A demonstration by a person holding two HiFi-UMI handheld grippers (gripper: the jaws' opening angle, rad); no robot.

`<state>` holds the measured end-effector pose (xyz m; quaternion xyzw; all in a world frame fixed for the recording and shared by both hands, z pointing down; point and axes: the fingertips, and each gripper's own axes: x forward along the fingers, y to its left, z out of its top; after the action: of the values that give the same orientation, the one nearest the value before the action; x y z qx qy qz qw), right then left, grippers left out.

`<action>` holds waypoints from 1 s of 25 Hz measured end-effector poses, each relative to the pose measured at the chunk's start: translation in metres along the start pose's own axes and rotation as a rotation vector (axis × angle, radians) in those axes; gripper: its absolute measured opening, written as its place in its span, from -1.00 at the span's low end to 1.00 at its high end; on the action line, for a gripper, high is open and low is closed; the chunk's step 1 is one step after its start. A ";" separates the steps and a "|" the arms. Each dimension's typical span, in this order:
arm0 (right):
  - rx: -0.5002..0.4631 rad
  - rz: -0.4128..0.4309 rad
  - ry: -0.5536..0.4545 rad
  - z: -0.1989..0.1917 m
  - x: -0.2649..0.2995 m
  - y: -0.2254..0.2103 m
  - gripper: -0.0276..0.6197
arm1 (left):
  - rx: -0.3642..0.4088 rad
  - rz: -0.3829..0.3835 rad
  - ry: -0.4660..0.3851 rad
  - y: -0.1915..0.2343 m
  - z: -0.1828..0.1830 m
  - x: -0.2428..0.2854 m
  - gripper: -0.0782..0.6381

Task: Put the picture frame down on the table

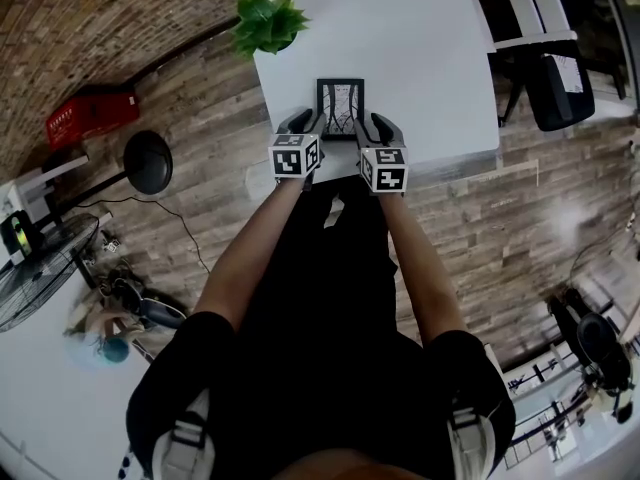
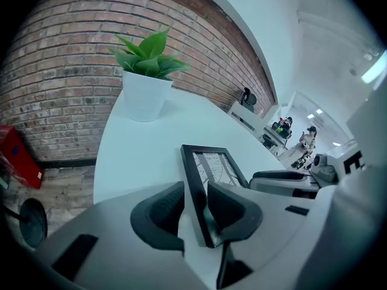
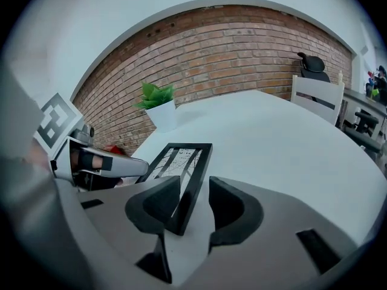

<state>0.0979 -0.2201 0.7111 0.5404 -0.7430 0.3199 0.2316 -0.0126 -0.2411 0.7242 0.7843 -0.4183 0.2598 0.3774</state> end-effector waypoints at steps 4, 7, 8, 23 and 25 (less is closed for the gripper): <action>-0.016 0.010 -0.025 0.006 -0.017 0.004 -0.53 | 0.062 -0.009 -0.038 -0.005 0.008 -0.017 -0.43; -0.091 0.018 -0.032 0.010 -0.034 0.011 -0.66 | 0.122 -0.032 -0.074 -0.014 0.015 -0.034 -0.46; -0.119 0.021 -0.037 0.011 -0.040 0.014 -0.72 | 0.140 -0.040 -0.087 -0.017 0.018 -0.041 -0.49; -0.138 0.110 -0.136 0.049 -0.115 0.056 -0.92 | 0.216 -0.181 -0.133 -0.058 0.026 -0.124 -0.71; -0.138 0.111 -0.150 0.056 -0.122 0.059 -0.92 | 0.214 -0.190 -0.158 -0.061 0.034 -0.135 -0.70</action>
<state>0.0793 -0.1688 0.5752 0.5035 -0.8074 0.2389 0.1937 -0.0271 -0.1838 0.5838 0.8740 -0.3408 0.2035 0.2805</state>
